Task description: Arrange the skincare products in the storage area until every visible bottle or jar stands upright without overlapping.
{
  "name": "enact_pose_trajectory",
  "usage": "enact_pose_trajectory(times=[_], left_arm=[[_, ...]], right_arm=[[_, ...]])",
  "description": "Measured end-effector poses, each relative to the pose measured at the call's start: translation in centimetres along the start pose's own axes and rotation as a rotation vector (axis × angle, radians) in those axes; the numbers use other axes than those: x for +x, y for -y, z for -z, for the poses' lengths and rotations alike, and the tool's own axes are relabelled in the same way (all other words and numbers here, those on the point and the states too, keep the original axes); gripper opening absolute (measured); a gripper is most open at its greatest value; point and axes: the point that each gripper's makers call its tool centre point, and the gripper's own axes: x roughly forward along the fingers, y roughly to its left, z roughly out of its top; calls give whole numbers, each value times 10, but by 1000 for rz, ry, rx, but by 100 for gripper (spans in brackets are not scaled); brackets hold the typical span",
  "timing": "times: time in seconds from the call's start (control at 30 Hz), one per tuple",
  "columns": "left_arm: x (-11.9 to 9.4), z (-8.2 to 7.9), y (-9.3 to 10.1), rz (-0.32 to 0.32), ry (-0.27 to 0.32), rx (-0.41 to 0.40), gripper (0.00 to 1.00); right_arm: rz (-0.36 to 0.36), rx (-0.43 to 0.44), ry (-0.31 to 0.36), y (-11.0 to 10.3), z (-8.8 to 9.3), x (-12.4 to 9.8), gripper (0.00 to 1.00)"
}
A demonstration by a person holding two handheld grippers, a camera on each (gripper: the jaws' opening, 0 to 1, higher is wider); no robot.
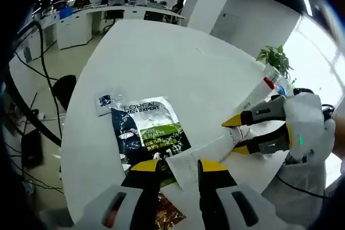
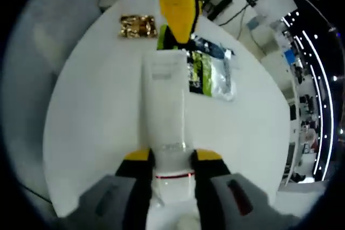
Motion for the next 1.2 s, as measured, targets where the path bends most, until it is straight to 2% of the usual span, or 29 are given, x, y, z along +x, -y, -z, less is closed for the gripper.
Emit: enact_pose_trajectory(times=[0.1, 0.3, 0.47, 0.5, 0.57, 0.67, 0.73, 0.9, 0.97, 1.1, 1.2], left_arm=[[-1, -1, -3, -21, 10, 1, 28], [-1, 1, 4, 36, 7, -23, 28], [0, 4, 11, 69, -9, -6, 28], [1, 6, 13, 78, -19, -2, 28], [5, 17, 19, 106, -79, 11, 28], [10, 28, 20, 100, -134, 50, 28], [12, 31, 18, 81, -147, 69, 29], [17, 38, 22, 92, -192, 104, 29], [17, 39, 22, 97, -197, 104, 29], [20, 44, 33, 162, -220, 62, 28], [21, 43, 33, 154, -217, 66, 27]], right_arm=[[53, -32, 6, -1, -1, -2, 27], [153, -103, 24, -2, -3, -5, 27], [201, -149, 29, -3, -4, -7, 27], [210, -161, 30, -3, -4, -7, 27], [235, -192, 35, -4, -5, -7, 27], [275, -213, 42, -5, -6, -9, 27], [308, -220, 45, -5, -6, -10, 26], [377, -224, 58, -5, -6, -12, 26], [395, -221, 58, -5, -6, -13, 26], [421, -209, 51, -4, -7, -13, 26], [435, -196, 54, -3, -7, -14, 26]])
